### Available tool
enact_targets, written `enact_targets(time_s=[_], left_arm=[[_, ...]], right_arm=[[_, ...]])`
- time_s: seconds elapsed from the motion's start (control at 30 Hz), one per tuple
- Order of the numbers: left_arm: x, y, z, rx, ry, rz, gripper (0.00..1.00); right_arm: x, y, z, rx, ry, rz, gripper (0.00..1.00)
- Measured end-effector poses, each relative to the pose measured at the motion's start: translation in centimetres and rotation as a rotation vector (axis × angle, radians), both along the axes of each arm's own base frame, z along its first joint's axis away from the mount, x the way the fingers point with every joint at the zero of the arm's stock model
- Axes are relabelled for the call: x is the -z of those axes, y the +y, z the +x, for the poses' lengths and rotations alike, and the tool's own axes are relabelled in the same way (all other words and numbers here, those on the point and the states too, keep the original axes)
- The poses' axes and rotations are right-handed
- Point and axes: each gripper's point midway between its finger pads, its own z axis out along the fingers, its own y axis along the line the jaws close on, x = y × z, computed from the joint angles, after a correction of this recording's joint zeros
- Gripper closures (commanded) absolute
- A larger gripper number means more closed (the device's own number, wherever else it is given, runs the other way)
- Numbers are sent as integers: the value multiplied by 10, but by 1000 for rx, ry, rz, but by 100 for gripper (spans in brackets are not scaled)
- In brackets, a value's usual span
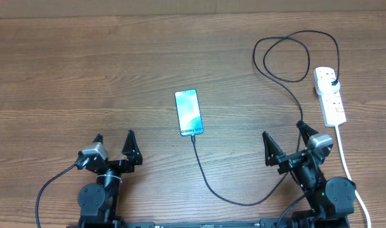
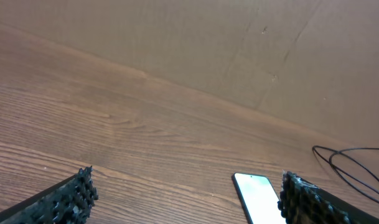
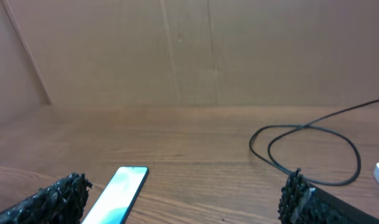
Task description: Plug charger to phone and switch on socket
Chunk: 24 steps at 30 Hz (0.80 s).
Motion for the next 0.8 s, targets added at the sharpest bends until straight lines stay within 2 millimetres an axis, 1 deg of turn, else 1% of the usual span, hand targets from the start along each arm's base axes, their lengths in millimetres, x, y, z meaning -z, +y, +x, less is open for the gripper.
enact_targets(time_s=[0.2,0.3,0.4,0.47,0.57,0.8], left_arm=[[0,0,0,0,0,0,1],[0,0,0,0,0,0,1],[0,0,0,0,0,0,0],[0,0,0,0,0,0,0],[0,0,0,0,0,0,1],[0,0,0,0,0,0,0]], right_arm=[[6,-1,0,4,-72,7,0],[13,-2,3,11,-84,8,0],[26,-2,5,16,-55,6,0],[25,-3,5,19,-59,6,0],[35,-3,6,23,-17,2,0],[35,-4,6,26,-16,2,0]])
